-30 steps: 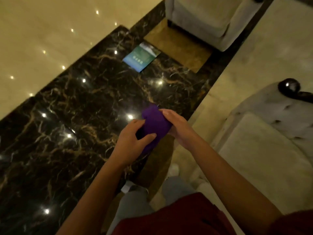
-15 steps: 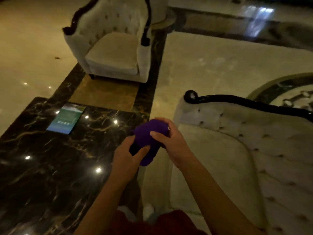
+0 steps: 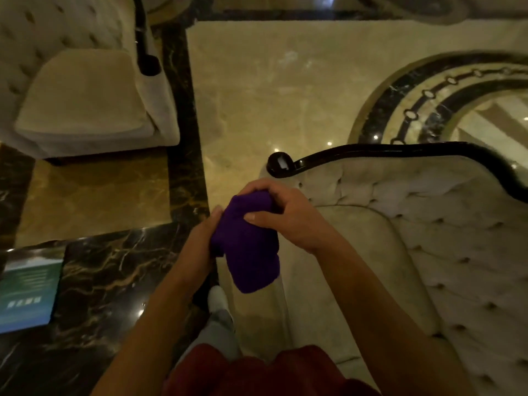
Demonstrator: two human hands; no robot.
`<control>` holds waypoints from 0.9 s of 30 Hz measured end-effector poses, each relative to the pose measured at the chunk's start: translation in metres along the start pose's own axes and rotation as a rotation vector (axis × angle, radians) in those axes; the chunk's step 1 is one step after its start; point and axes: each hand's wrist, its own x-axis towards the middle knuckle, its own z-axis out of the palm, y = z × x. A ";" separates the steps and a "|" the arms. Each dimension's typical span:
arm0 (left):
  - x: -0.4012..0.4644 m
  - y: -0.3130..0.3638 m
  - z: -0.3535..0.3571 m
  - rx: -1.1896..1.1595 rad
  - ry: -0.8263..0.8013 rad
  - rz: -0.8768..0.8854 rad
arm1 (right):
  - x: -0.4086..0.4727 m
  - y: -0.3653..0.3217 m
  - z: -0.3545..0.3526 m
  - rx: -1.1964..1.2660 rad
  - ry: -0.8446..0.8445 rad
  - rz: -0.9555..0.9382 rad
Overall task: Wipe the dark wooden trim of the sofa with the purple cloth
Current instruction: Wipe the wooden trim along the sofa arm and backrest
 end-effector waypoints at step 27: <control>0.290 0.021 0.013 0.051 0.096 -0.463 | 0.213 0.172 -0.082 -0.441 0.718 0.470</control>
